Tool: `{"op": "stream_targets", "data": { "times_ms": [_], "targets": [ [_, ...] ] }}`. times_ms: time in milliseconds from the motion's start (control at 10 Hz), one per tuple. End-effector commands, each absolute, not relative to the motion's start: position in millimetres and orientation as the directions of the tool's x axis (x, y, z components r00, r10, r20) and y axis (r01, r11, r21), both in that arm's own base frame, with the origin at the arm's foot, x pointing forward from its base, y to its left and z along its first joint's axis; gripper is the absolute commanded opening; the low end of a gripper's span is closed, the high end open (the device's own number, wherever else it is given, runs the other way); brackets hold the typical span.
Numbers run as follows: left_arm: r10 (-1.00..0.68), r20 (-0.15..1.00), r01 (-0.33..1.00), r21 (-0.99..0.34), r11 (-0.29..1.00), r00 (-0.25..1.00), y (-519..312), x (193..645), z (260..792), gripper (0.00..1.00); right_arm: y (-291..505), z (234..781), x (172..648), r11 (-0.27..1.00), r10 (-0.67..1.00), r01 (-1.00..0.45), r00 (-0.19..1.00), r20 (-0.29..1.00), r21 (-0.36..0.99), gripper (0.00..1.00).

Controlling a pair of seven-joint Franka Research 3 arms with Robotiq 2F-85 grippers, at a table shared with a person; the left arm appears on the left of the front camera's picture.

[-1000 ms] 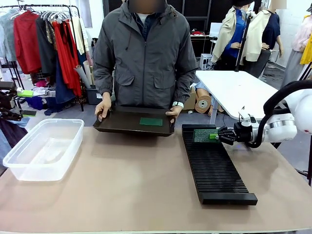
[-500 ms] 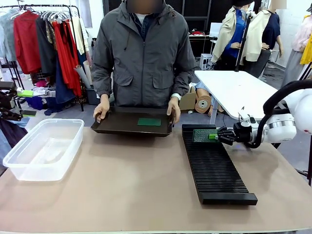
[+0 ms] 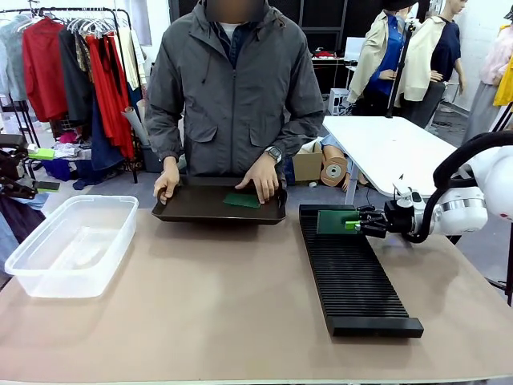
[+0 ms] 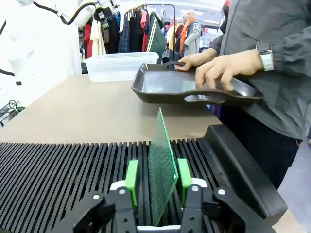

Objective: Sort PCBs into racks and boxes based on the side picked up.
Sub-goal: If the short side of the Blank PCB is picked up, insert it into the PCB Rack ; if the long side is picked up, place it in the Organizing box.

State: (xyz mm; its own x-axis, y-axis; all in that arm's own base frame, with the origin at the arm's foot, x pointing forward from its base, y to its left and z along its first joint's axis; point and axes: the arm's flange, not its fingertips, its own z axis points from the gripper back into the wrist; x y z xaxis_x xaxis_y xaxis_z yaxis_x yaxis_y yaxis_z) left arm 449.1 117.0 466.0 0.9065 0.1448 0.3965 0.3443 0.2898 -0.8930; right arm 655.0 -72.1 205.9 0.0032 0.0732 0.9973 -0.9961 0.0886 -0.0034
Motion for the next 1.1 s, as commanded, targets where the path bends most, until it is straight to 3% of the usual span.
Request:
{"op": "stream_targets", "data": {
  "times_ms": [0,600,1000],
  "targets": [
    [0.148,0.388,0.335,-0.896,0.29,0.91,117.3,448.4,467.4,1.0,-68.1,212.3,650.6,0.105,0.034,-0.994,-0.018,0.999,-0.021,1.0],
    [0.148,0.388,0.335,-0.896,0.29,0.91,117.3,448.4,467.4,1.0,-64.6,213.9,652.1,0.044,0.075,-0.999,0.02,0.997,0.016,1.0],
    [0.148,0.388,0.335,-0.896,0.29,0.91,117.3,448.4,467.4,1.0,-71.1,208.1,654.9,0.087,0.051,-0.996,0.001,0.999,-0.003,1.0]
  ]
}}
